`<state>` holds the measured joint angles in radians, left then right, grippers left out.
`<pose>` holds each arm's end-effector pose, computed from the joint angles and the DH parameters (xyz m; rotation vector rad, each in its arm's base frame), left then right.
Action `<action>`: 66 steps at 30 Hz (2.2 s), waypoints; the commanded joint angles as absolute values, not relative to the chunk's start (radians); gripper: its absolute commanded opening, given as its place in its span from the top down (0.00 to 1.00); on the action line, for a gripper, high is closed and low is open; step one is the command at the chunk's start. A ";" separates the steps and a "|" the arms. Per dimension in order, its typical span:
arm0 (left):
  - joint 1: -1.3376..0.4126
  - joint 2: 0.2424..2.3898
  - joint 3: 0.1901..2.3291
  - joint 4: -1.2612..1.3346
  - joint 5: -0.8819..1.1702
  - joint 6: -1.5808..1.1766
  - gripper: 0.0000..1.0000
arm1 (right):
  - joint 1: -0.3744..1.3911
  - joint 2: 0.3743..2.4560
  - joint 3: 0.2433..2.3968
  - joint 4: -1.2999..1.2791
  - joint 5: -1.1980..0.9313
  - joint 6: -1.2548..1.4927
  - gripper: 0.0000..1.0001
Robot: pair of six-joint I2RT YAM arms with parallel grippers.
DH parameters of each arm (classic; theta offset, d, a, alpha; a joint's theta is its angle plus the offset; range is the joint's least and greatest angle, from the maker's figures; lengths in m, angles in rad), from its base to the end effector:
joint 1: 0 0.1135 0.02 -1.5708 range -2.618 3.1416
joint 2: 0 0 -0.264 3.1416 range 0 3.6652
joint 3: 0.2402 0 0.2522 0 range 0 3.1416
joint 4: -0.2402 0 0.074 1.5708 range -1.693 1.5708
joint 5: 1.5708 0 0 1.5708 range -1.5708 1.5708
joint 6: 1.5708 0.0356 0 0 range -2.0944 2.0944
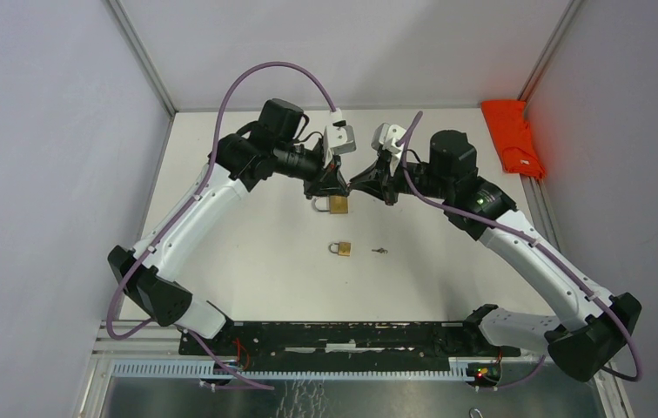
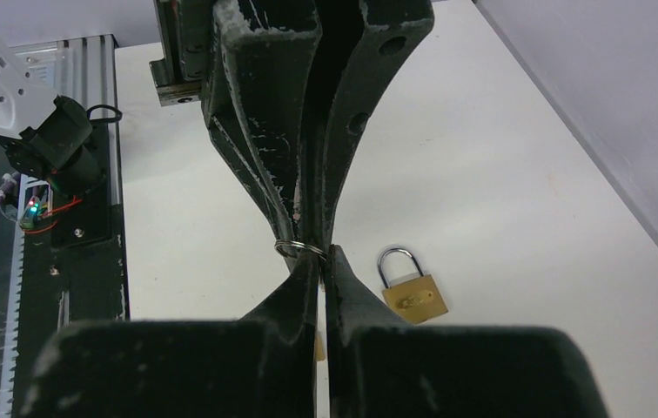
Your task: Unlock with the key
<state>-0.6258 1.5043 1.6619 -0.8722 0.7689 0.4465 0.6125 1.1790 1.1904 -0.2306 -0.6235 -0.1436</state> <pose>0.2369 -0.2018 0.4094 1.4607 1.6698 -0.9682 0.2040 0.1687 0.3979 -1.0830 1.4827 0.8883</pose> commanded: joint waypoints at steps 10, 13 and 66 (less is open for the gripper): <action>-0.651 1.438 1.660 -0.779 0.861 0.448 0.98 | 0.616 1.161 1.182 -0.258 -0.538 -0.159 1.00; -0.651 1.432 1.661 -0.778 0.864 0.450 0.97 | 0.615 1.161 1.184 -0.267 -0.524 -0.164 1.00; -0.651 1.419 1.679 -0.783 0.876 0.449 0.98 | 0.605 1.199 1.176 -0.198 -0.565 -0.069 0.59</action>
